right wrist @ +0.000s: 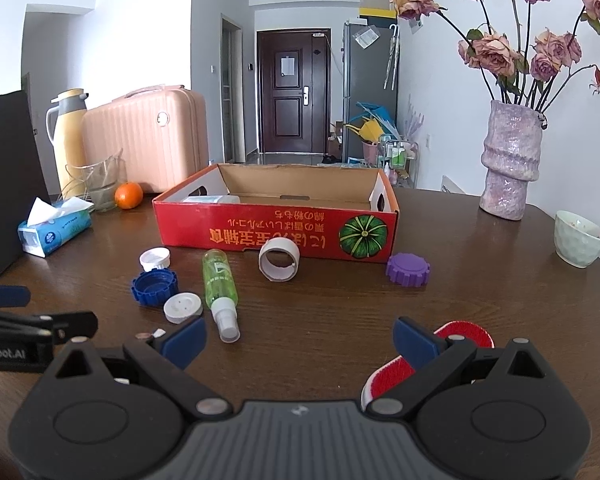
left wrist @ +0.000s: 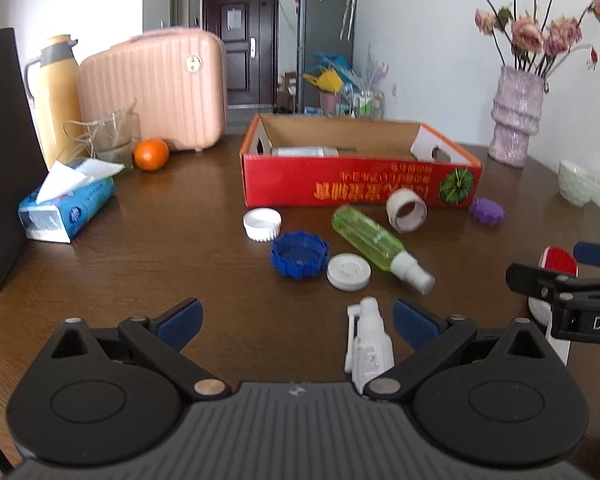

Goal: Organize rigid objects
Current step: 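Move the left tool to the white spray bottle and grasp it, then lift the white spray bottle with the left tool while the right tool approaches the lint brush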

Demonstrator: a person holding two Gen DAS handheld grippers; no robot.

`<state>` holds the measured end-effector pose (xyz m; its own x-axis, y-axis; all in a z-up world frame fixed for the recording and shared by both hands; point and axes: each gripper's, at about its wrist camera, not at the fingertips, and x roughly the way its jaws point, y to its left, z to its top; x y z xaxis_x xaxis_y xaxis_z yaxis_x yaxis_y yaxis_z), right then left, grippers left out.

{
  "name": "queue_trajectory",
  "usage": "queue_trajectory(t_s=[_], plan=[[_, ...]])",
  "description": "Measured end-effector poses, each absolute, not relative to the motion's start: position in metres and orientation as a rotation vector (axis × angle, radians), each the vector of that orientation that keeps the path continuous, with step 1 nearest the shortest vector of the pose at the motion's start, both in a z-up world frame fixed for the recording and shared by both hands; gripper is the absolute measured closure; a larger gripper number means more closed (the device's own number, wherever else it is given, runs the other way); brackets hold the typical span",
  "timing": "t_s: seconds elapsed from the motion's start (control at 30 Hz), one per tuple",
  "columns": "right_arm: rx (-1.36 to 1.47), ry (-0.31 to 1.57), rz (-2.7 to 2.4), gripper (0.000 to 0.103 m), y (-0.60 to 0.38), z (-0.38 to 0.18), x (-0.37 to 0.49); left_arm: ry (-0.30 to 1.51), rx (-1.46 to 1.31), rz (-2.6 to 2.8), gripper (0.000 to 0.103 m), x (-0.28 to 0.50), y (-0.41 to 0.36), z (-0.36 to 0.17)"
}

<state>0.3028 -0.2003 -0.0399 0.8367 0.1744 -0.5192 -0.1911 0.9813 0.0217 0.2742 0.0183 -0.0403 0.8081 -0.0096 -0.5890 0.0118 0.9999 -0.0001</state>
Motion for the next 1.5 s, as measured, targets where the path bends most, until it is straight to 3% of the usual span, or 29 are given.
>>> queue_trajectory(t_s=[0.67, 0.77, 0.87, 0.93, 1.0, 1.5], plan=[[0.009, 0.558, 0.194, 0.003, -0.212, -0.063, 0.308, 0.729, 0.084, -0.005, 0.002, 0.287, -0.021, -0.071], [0.019, 0.557, 0.194, 0.003, -0.214, -0.065, 0.309, 0.729, 0.096, -0.016, 0.014, 0.286, -0.026, -0.073], [0.031, 0.556, 0.195, 0.003, -0.215, -0.067, 0.309, 0.749, 0.093, -0.031, 0.033, 0.286, -0.028, -0.077], [0.034, 0.557, 0.195, 0.003, -0.215, -0.068, 0.310, 0.766, 0.089, -0.048, 0.059, 0.287, -0.029, -0.079], [0.036, 0.557, 0.195, 0.003, -0.215, -0.069, 0.310, 0.766, 0.083, -0.068, 0.071, 0.285, -0.030, -0.080], [0.032, 0.558, 0.191, 0.003, -0.213, -0.073, 0.308, 0.692, 0.049, -0.082, 0.075, 0.278, -0.022, -0.065]])
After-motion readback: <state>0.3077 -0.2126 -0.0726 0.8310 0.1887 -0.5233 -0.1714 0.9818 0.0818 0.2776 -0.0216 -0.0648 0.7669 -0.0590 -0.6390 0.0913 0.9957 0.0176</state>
